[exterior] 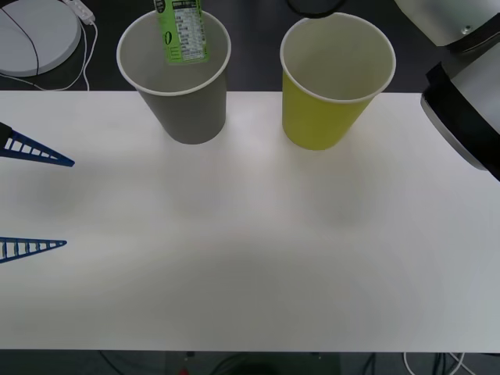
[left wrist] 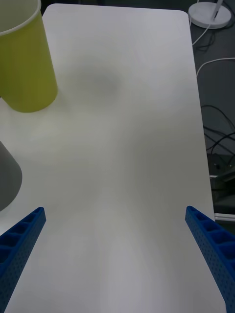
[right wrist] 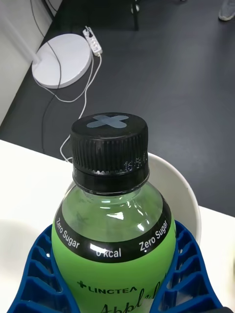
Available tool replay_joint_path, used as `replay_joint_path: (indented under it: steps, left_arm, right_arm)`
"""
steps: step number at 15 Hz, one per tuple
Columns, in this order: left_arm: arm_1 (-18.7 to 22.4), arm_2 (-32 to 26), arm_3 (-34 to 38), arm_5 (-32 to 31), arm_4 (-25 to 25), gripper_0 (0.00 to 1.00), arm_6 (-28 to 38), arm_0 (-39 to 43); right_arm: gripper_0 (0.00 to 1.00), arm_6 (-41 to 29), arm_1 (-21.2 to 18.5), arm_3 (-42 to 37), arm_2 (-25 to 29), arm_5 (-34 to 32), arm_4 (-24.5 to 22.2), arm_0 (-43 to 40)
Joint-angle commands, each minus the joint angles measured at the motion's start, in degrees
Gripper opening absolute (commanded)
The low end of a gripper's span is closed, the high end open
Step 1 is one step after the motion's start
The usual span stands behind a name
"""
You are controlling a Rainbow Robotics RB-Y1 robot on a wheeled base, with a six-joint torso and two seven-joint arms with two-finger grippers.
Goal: Put the can into the green bin and the plastic bottle into the gray bin
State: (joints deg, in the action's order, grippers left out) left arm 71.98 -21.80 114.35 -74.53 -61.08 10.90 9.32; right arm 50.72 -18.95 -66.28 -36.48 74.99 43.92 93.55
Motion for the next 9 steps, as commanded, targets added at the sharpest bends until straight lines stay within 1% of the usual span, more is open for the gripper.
replay_joint_path:
  steps: [1,5,9]
  left_arm:
    - [0.0,0.0,0.0,0.0,0.0,1.0,0.0,0.0]
    - [0.0,0.0,0.0,0.0,0.0,1.0,0.0,0.0]
    - [0.0,0.0,0.0,0.0,0.0,1.0,0.0,0.0]
  right_arm:
    - [0.0,0.4,1.5,4.1,0.0,0.0,-0.4,1.7]
    - [0.0,0.7,3.7,8.5,0.0,-0.8,-1.8,3.4]
    - [0.0,0.3,5.1,10.8,0.0,-1.3,-2.6,4.4]
